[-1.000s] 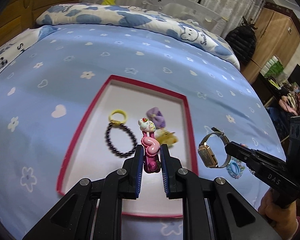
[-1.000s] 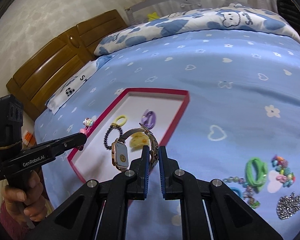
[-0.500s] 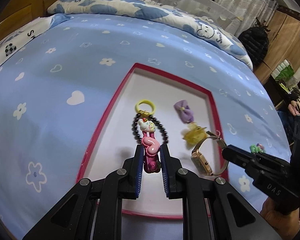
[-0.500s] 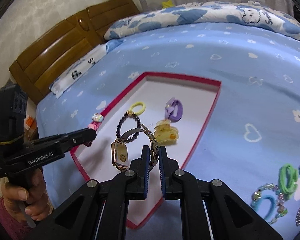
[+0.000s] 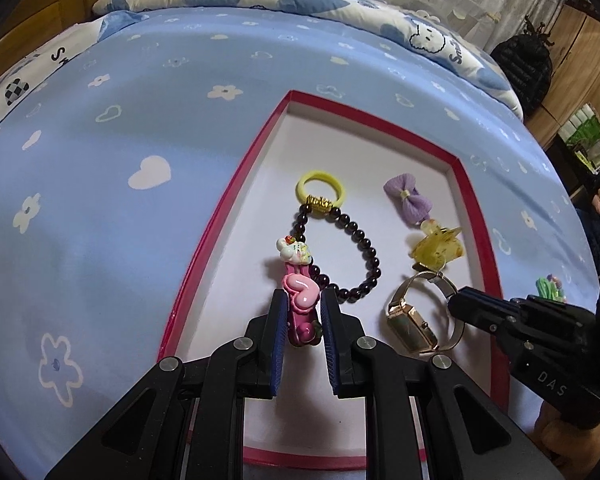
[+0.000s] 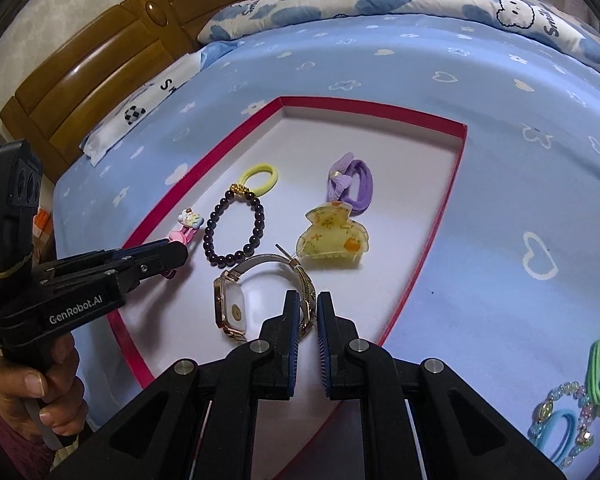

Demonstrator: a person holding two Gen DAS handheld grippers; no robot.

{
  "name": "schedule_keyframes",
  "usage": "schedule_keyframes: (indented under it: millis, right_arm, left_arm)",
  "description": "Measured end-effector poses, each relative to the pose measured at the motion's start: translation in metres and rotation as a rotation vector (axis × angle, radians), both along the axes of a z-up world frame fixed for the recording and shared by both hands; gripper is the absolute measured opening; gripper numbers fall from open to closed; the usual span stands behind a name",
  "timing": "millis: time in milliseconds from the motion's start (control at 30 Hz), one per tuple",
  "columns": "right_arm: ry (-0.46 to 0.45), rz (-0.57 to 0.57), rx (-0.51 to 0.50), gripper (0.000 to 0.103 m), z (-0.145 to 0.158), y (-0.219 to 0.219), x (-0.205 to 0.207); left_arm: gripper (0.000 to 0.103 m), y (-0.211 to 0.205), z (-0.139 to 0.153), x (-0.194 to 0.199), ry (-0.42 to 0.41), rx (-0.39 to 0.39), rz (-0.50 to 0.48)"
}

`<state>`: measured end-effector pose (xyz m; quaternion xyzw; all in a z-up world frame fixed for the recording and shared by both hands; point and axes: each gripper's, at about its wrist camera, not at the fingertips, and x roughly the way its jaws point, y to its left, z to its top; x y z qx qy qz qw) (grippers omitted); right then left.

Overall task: Organize jewelry
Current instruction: 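Carry the watch into the tray and open the right tool while the left tool lowers the pink clip there, then move both open tools back toward the remaining jewelry on the sheet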

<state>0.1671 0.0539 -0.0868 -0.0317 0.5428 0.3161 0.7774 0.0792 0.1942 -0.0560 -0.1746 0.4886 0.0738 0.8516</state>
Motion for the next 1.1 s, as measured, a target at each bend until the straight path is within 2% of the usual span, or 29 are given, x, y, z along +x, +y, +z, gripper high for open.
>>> schedule_keyframes:
  millis: [467, 600, 800, 933, 1033, 1100]
  right_arm:
    - [0.002, 0.022, -0.024, 0.009, -0.002, 0.008, 0.002]
    - [0.008, 0.015, -0.008, 0.013, 0.000, 0.007, 0.002]
    - [0.015, -0.011, 0.048, 0.014, 0.009, -0.003, -0.001]
    - [-0.015, -0.043, 0.107, 0.031, 0.027, -0.019, -0.007]
    - [-0.056, -0.073, 0.117, 0.034, 0.041, -0.036, -0.013]
    - [-0.092, -0.096, 0.118, 0.034, 0.051, -0.051, -0.019]
  left_arm:
    - [0.018, -0.004, -0.005, 0.002, 0.010, 0.023, 0.001]
    - [0.023, -0.004, -0.003, 0.001, 0.013, 0.020, 0.008]
    - [0.038, -0.002, 0.010, -0.009, -0.014, 0.007, 0.034]
    - [0.053, -0.003, 0.027, -0.021, -0.068, -0.020, 0.059]
    - [0.059, -0.010, 0.036, -0.029, -0.104, -0.041, 0.072]
    - [0.059, -0.014, 0.039, -0.033, -0.113, -0.055, 0.066]
